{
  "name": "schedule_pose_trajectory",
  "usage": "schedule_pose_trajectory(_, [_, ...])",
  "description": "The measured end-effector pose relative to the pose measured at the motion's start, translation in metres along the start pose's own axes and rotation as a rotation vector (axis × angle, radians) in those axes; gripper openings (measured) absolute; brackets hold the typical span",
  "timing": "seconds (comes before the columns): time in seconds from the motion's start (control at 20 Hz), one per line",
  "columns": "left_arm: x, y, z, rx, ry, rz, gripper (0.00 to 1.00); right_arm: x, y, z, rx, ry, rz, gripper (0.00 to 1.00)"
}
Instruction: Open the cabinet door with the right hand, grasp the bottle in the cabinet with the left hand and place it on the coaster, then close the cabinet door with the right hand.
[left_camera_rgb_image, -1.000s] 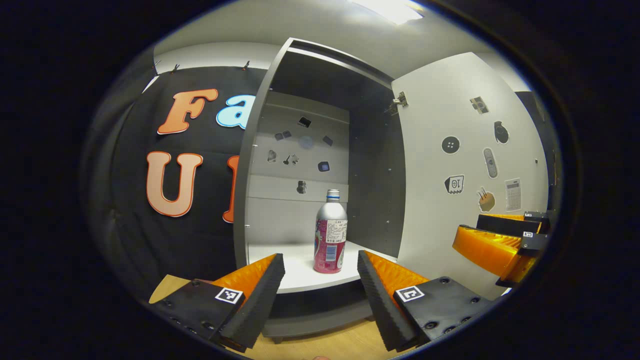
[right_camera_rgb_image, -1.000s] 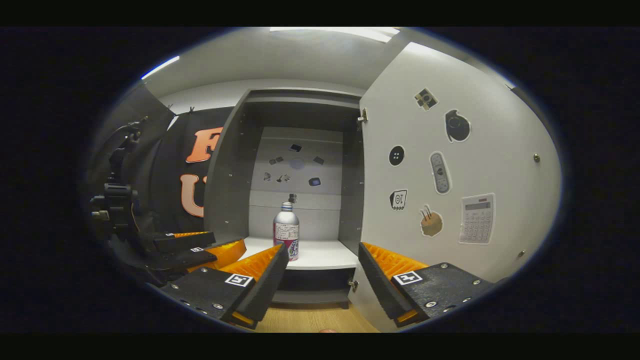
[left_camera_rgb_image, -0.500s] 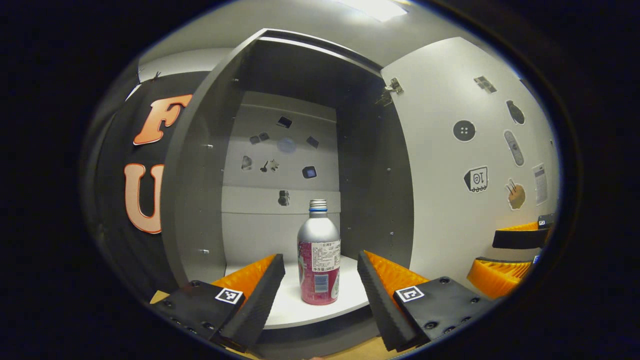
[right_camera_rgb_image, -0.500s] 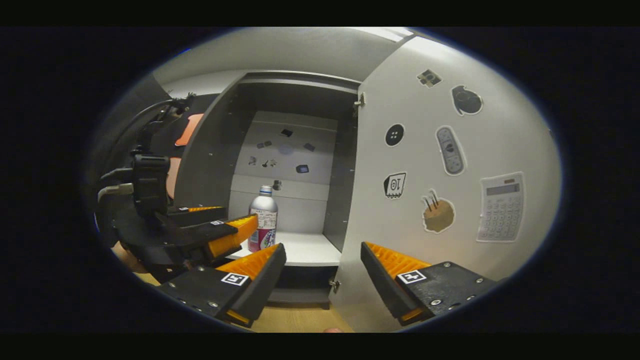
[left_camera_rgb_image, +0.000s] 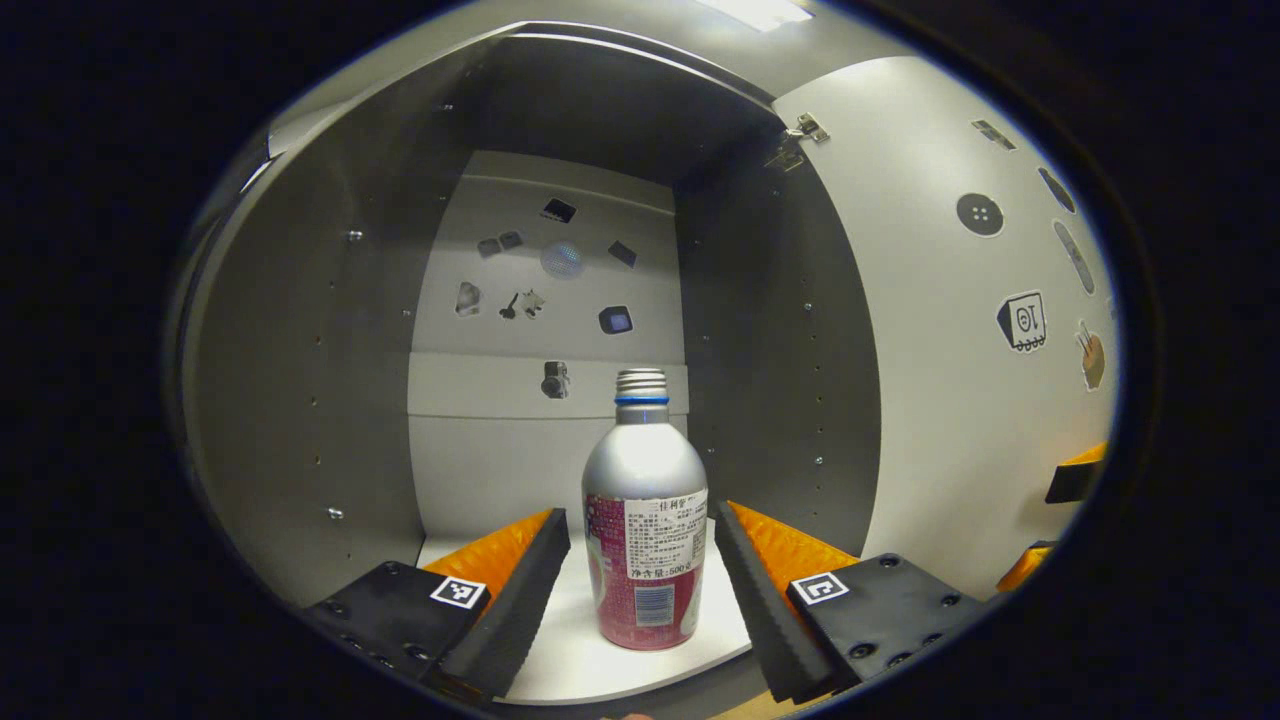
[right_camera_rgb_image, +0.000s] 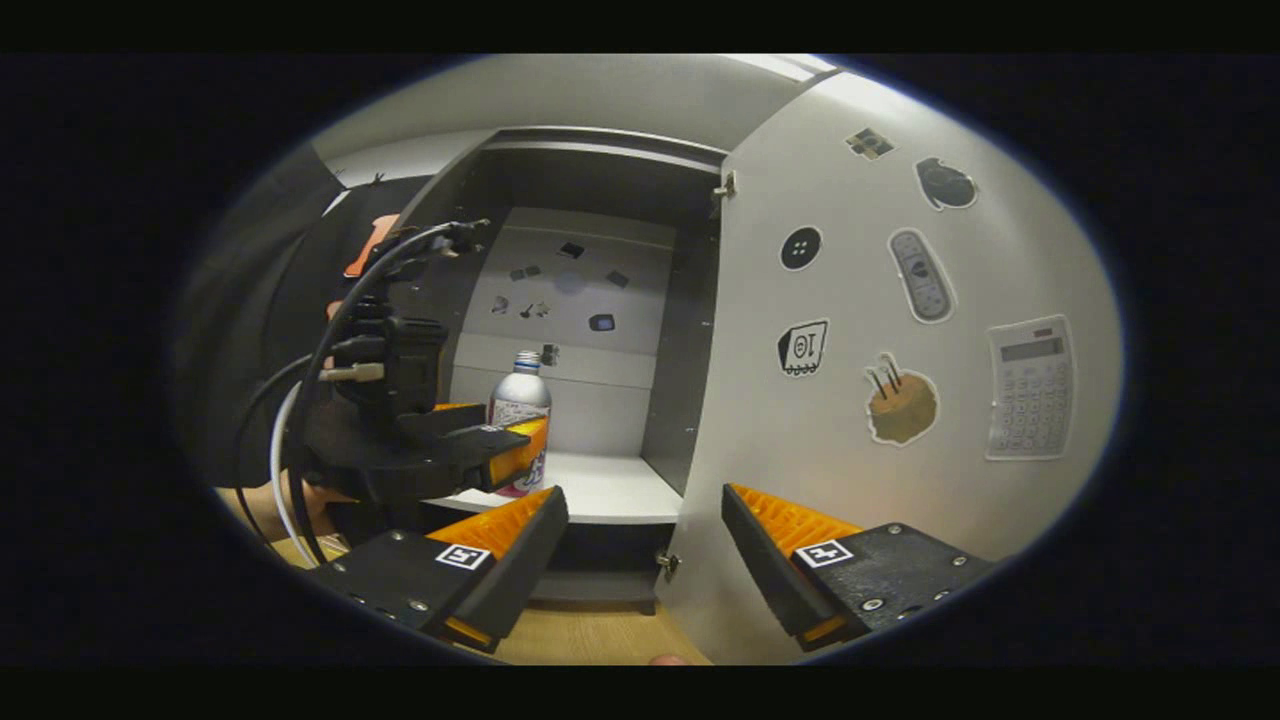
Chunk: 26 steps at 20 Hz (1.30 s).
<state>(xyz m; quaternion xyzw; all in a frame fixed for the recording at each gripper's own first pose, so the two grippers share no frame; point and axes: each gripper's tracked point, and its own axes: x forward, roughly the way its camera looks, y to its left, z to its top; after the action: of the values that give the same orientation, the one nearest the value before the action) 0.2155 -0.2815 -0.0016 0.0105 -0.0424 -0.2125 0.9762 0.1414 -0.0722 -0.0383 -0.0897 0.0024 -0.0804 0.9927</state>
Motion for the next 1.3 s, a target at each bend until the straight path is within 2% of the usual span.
schedule_pose_trajectory(0.3, [0.015, 0.000, -0.012, 0.001, 0.037, 0.000, 0.95, -0.007, 0.005, -0.003, -0.028, 0.010, 0.006, 0.95])
schedule_pose_trajectory(0.45, [0.016, -0.001, -0.013, 0.009, 0.038, 0.008, 0.87, -0.010, 0.004, -0.004, -0.011, 0.014, 0.008, 0.95])
schedule_pose_trajectory(0.7, [0.009, 0.004, -0.010, 0.015, 0.044, 0.039, 0.84, -0.018, 0.000, -0.002, 0.001, 0.008, 0.013, 0.95])
schedule_pose_trajectory(1.0, [-0.037, 0.007, 0.012, -0.006, -0.015, 0.078, 0.81, -0.039, 0.004, 0.003, 0.022, -0.009, 0.069, 0.95])
schedule_pose_trajectory(1.3, [-0.126, 0.019, 0.025, -0.004, -0.041, 0.183, 0.81, -0.057, 0.017, -0.003, 0.038, -0.028, 0.191, 0.95])
